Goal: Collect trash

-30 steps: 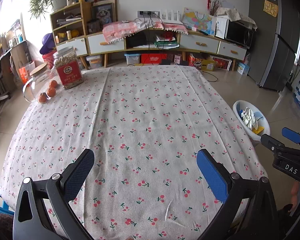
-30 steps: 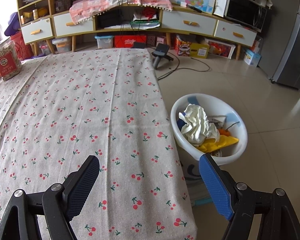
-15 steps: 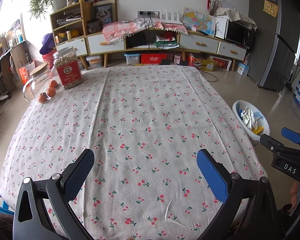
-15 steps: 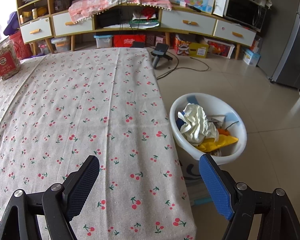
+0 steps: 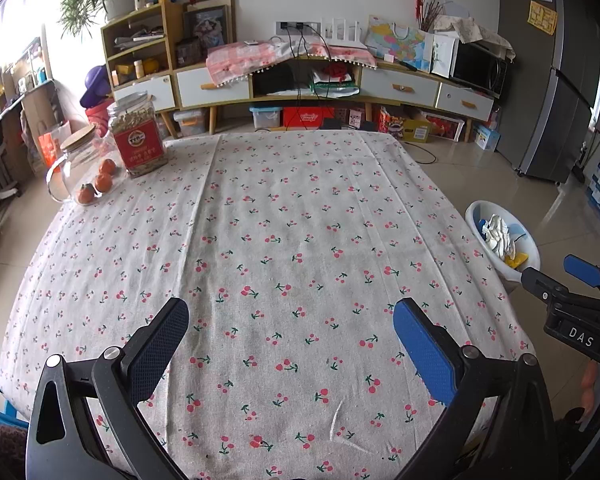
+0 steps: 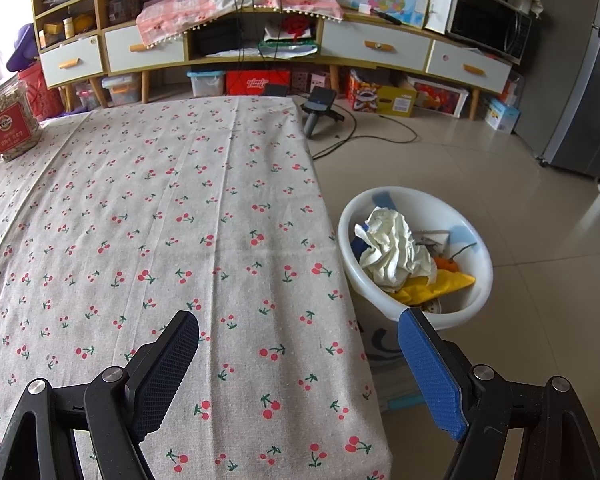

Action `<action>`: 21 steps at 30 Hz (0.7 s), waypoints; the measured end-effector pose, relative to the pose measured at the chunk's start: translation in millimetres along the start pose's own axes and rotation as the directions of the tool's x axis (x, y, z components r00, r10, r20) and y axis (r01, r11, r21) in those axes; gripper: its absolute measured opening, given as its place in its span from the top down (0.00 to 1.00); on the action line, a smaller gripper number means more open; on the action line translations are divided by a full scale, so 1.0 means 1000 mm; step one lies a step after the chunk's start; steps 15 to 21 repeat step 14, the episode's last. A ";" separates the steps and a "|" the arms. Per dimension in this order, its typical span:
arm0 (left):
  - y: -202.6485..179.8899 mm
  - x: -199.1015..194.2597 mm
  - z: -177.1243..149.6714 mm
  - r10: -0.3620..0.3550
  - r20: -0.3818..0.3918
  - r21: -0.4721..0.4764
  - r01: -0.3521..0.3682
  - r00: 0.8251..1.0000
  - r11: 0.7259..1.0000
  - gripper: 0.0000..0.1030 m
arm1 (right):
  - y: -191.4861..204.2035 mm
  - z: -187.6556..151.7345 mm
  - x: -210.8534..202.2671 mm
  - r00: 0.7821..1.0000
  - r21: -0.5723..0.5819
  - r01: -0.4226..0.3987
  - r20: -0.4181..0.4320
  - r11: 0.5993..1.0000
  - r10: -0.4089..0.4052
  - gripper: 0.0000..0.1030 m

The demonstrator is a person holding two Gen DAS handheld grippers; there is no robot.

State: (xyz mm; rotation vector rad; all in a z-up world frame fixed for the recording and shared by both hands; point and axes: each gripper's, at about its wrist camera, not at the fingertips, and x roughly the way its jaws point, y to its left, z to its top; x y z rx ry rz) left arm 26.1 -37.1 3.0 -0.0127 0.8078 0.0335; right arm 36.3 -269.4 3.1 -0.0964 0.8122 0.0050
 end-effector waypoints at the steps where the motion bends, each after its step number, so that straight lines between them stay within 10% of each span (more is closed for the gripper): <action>1: 0.000 0.000 0.000 0.000 0.000 0.000 0.000 1.000 1.000 0.00 | 0.000 0.000 0.000 1.000 0.000 0.000 0.001 1.000 0.000 0.17; 21: -0.003 0.002 -0.004 -0.014 -0.010 0.001 0.014 1.000 1.000 0.00 | -0.003 -0.001 0.000 1.000 0.002 0.002 0.002 1.000 -0.002 0.17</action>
